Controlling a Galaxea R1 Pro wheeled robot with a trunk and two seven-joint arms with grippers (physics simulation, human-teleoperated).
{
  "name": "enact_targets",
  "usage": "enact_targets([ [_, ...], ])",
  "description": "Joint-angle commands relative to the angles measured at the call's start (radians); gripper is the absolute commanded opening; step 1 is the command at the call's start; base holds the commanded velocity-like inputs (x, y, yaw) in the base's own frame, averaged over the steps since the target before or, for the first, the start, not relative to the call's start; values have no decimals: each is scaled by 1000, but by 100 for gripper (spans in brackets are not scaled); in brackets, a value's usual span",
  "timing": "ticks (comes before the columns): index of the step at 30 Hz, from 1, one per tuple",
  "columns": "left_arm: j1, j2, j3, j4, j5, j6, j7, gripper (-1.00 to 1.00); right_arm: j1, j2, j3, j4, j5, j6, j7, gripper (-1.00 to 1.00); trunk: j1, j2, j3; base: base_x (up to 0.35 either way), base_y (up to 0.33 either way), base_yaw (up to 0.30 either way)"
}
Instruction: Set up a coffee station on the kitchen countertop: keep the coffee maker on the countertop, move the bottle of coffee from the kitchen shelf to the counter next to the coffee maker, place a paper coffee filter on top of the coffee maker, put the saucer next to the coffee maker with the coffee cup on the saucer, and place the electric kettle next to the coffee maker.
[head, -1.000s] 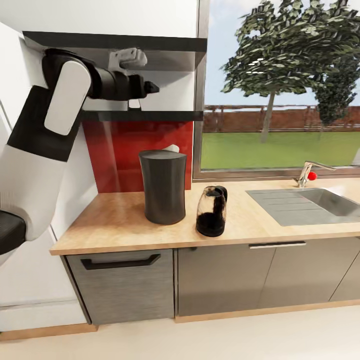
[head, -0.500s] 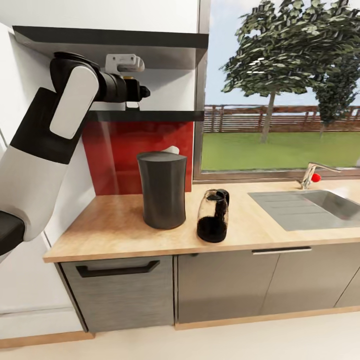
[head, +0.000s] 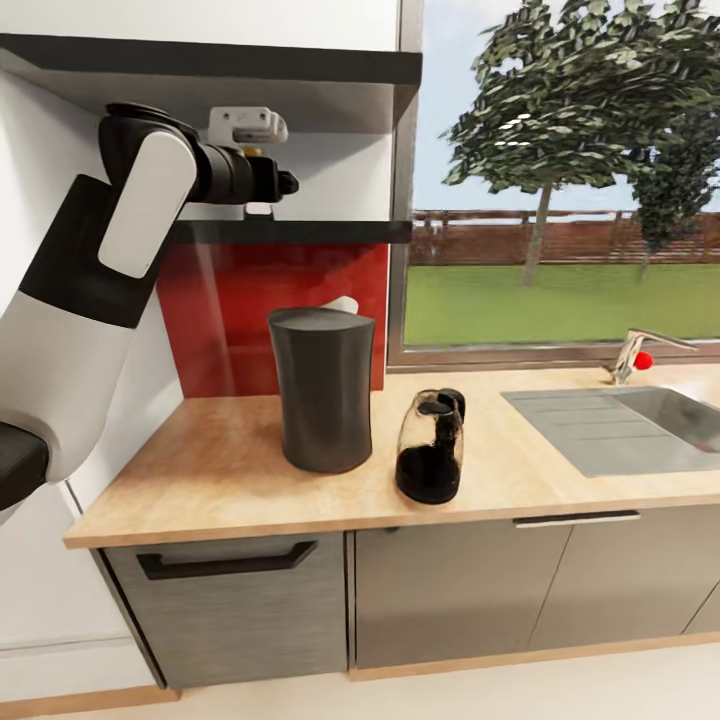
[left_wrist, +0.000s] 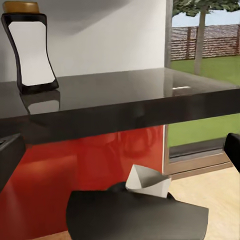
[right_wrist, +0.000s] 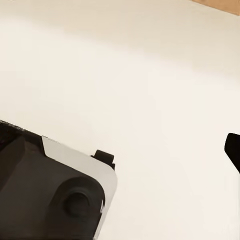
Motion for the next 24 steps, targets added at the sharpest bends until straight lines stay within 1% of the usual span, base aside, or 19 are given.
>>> enact_targets([
  [1,-1,1,-4,-1,10,1,10,100,-1,0,-7,0,11,-3,5,100,1,-1,-1,227,0,0],
  [6,-1,1,-2,-1,9,0,11,100,-1,0,-7,1,30,-3,5,100,1,-1,-1,213,0,0],
  [9,-1,1,1,-1,9,0,49,100,-1,0,-7,1,33,-3,5,100,1,-1,-1,164,0,0],
  [12,-1,1,2,-1,9,0,73,100,-1,0,-7,1,33,-3,5,100,1,-1,-1,211,0,0],
  [16,-1,1,-1,1,9,-10,94,100,-1,0,-7,1,34,-3,5,100,1,-1,-1,84,0,0],
  [19,-1,1,-7,1,9,-19,167,100,-1,0,-7,1,35,-3,5,100,1,-1,-1,25,0,0],
  [20,-1,1,-15,0,9,-22,216,100,-1,0,-7,1,35,-3,5,100,1,-1,-1,9,0,0],
  [23,-1,1,-36,-1,9,-25,263,100,-1,0,-7,1,35,-3,5,100,1,-1,-1,7,0,0],
  [24,-1,1,-37,-1,9,-25,265,100,-1,0,-7,1,35,-3,5,100,1,-1,-1,36,0,0],
])
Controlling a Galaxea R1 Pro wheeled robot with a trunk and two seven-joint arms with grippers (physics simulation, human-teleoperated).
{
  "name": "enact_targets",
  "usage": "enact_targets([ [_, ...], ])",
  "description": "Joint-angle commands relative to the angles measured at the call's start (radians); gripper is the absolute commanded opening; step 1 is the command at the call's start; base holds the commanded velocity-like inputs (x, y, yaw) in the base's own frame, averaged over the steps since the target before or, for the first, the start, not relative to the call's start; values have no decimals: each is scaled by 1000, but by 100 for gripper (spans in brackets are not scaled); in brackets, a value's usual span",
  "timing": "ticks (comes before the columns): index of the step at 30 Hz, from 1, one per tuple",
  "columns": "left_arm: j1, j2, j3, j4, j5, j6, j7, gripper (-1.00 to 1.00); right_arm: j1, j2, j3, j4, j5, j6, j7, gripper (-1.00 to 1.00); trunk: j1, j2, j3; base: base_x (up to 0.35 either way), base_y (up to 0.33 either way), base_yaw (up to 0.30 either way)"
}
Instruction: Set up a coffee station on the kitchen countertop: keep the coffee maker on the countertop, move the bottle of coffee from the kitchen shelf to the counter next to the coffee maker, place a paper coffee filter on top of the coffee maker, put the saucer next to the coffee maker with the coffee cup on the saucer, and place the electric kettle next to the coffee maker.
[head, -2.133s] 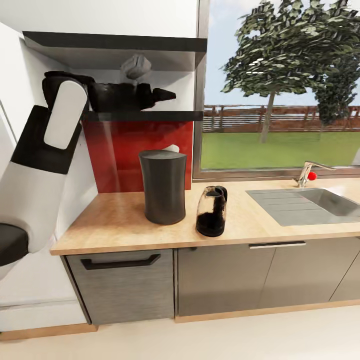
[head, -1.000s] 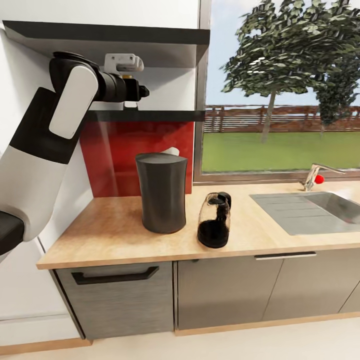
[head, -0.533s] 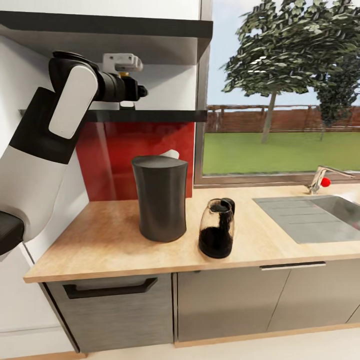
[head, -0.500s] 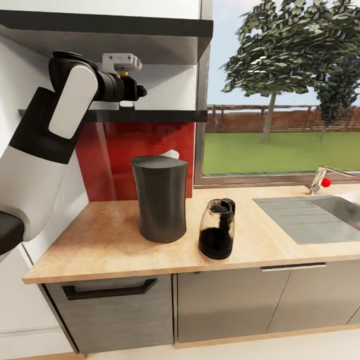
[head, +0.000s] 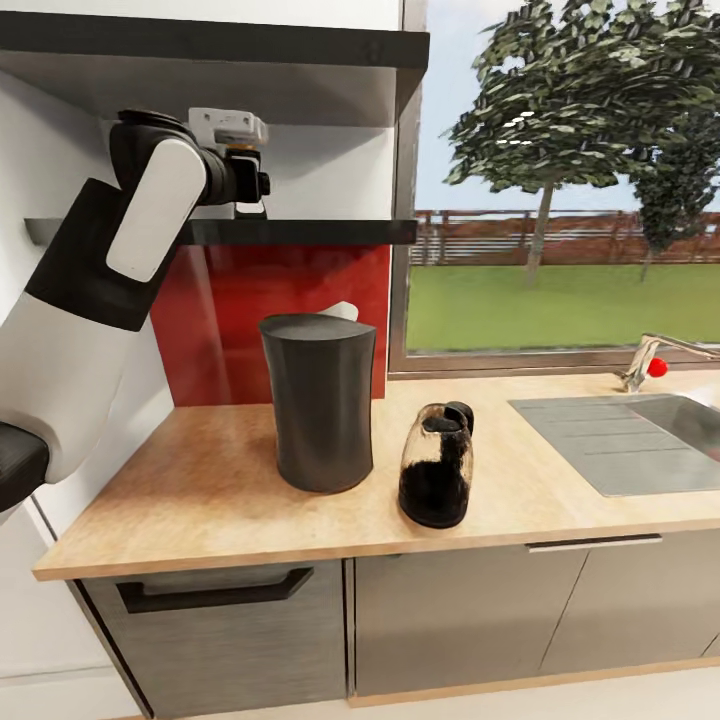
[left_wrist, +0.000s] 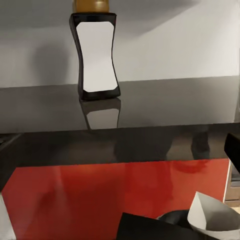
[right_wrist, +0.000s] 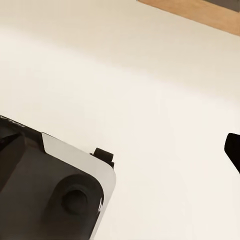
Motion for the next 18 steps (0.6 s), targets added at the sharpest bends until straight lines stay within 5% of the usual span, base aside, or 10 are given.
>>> enact_targets([
  [1,-2,1,-4,-1,9,1,13,100,-1,0,-6,0,4,-3,6,100,0,-1,-1,120,0,0],
  [18,-1,1,-4,-2,9,-3,19,100,-1,0,-6,0,4,-3,6,100,0,-1,-1,145,0,0],
])
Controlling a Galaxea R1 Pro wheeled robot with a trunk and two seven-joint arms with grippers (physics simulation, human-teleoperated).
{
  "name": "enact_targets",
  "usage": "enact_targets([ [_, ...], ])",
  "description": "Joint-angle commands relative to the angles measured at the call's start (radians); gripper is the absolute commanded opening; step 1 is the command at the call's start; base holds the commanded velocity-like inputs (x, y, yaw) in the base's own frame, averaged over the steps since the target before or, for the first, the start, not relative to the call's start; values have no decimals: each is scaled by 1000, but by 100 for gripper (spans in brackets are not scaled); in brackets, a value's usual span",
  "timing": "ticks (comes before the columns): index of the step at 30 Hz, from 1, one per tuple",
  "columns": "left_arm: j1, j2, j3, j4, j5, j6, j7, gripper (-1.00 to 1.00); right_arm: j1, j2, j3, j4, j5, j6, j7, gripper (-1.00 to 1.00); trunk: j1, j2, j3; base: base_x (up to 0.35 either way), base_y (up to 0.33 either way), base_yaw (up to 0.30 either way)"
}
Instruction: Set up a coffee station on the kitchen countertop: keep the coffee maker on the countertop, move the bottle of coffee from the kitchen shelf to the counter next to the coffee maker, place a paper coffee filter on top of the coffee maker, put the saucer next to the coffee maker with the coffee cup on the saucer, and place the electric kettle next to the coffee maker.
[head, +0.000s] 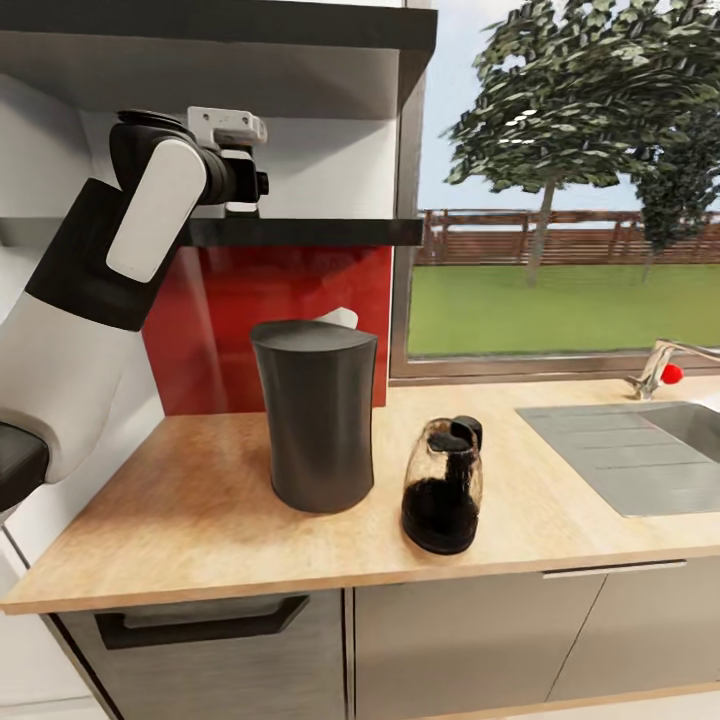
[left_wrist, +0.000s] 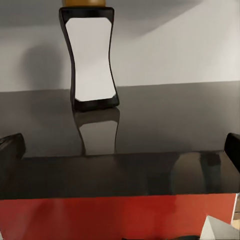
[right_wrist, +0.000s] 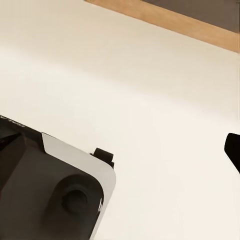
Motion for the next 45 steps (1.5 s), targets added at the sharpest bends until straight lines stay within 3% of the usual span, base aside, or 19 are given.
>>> enact_targets([
  [1,-2,1,-3,-1,10,1,10,100,-1,0,-6,0,4,-3,6,100,0,-1,-1,179,0,0],
  [42,-2,1,4,0,9,-15,12,100,-1,0,-6,1,4,-3,6,100,0,-1,-1,114,35,0],
  [45,-2,1,4,1,10,-15,12,100,-1,0,-6,34,6,-3,6,100,0,-1,-1,9,0,0],
])
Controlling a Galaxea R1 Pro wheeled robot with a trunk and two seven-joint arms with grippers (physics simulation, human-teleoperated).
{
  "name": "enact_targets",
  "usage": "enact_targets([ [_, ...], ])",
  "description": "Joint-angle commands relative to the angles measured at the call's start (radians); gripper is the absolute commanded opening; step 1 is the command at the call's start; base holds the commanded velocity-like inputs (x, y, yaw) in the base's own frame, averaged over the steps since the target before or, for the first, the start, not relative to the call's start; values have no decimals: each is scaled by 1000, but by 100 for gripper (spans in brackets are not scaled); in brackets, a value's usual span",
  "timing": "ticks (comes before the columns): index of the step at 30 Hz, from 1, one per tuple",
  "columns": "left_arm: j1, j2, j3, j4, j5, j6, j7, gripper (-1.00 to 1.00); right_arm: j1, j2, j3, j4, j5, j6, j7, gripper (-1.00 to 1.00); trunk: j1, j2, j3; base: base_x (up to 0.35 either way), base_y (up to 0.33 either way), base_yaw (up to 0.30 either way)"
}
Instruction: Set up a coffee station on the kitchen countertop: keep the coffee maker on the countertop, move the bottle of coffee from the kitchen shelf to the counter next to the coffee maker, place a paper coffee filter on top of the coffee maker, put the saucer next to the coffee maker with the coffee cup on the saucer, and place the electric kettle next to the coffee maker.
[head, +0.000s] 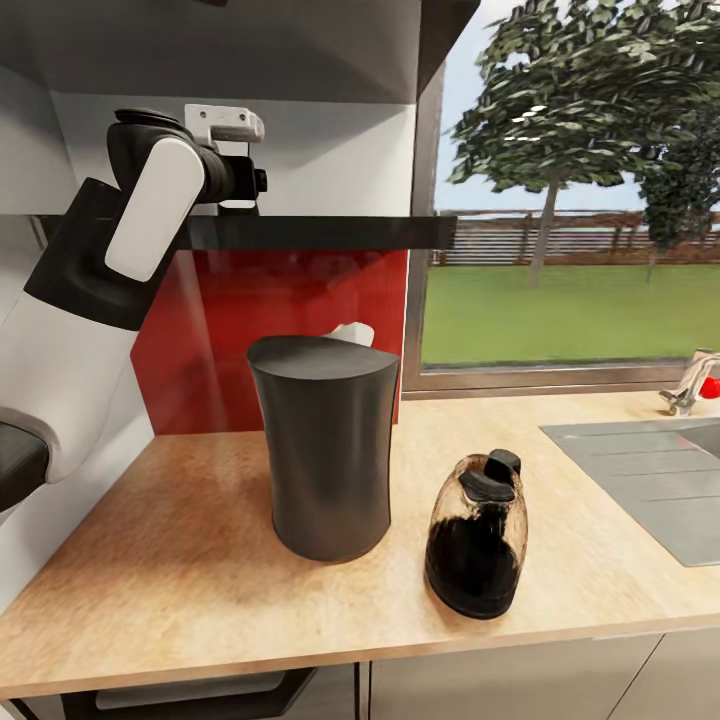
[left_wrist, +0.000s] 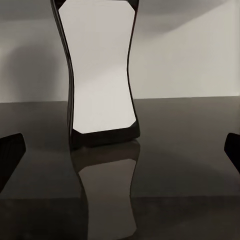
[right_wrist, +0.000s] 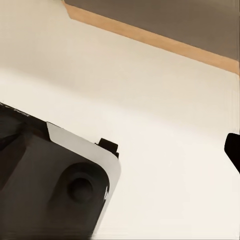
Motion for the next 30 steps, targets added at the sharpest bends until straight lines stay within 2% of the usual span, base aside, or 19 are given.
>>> enact_targets([
  [1,-2,1,-3,-1,9,1,10,100,-1,0,-6,11,7,-3,5,100,0,-1,-1,5,0,0],
  [4,-2,1,-3,0,9,1,10,100,-1,0,-6,39,30,-3,5,100,0,-1,-1,3,0,0],
  [5,-2,1,-3,0,9,1,10,100,-1,0,-6,60,58,-3,5,100,0,-1,-1,1,0,0],
  [10,-2,1,-3,1,9,1,10,100,-1,0,-6,116,136,-3,4,100,0,-1,-1,0,0,0],
  [12,-2,1,-3,1,9,1,10,100,1,0,-7,136,193,-3,4,100,0,-1,-1,86,0,0],
  [17,-2,1,-3,2,9,1,10,100,2,0,-6,147,219,-3,4,100,0,-1,-1,139,0,0],
  [30,-1,2,-1,1,9,1,10,100,4,2,-6,151,226,-3,4,100,0,-1,-1,71,0,0],
])
